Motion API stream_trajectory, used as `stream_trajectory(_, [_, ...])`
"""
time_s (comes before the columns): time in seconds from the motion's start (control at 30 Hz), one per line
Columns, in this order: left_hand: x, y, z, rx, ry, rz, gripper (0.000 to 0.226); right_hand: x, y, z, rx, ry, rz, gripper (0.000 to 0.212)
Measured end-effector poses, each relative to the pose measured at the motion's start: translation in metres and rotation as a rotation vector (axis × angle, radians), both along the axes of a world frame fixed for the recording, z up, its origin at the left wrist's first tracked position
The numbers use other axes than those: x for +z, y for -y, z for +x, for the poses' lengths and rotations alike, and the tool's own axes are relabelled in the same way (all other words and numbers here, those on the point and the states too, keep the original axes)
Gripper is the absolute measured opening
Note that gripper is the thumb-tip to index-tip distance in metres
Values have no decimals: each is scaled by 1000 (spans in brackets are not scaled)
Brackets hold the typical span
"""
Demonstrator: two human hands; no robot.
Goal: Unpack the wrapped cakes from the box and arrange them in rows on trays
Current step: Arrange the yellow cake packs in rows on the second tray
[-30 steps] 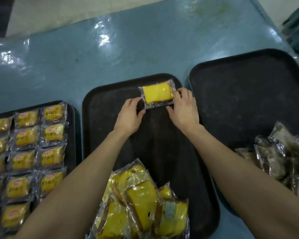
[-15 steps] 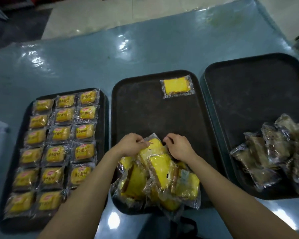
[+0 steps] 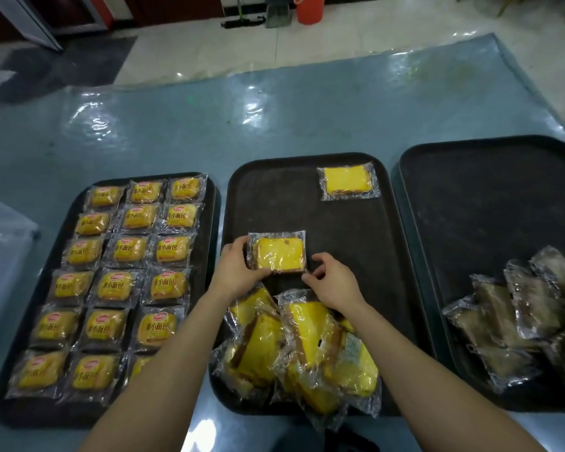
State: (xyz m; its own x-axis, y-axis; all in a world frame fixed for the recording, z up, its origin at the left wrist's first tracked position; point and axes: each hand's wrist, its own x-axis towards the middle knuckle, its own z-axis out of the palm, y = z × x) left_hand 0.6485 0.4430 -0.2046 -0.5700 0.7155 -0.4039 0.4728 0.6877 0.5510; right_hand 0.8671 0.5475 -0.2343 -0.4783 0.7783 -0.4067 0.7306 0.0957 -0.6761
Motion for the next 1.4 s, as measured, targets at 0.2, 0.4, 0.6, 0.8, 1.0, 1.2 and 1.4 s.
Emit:
stream_trajectory(0.2, [-10,2,5,-24,-197,-11,86,0,-4,-16,64,23,145,52])
stream_trajectory(0.4, [-1,-14,5,33,-89,39,62,9,-50,-43,-111,-92,184,46])
stream_trajectory(0.6, [-9,-24,-4,7,-222,85,58,2,-48,-52,89,12,221,58])
stream_trajectory(0.8, [-12,-42,-25,-11,-280,117,53,-1,-56,-65,6,28,236,52])
stream_trajectory(1.0, [-6,-64,-45,-41,-256,71,38,6,-84,-92,-83,-75,246,53])
stream_trajectory(1.2, [5,-72,-53,-80,-183,169,12,19,-99,-120,-141,-240,243,68])
stream_trajectory(1.4, [-3,-80,-59,74,158,132,42,3,-98,-132,117,-86,287,104])
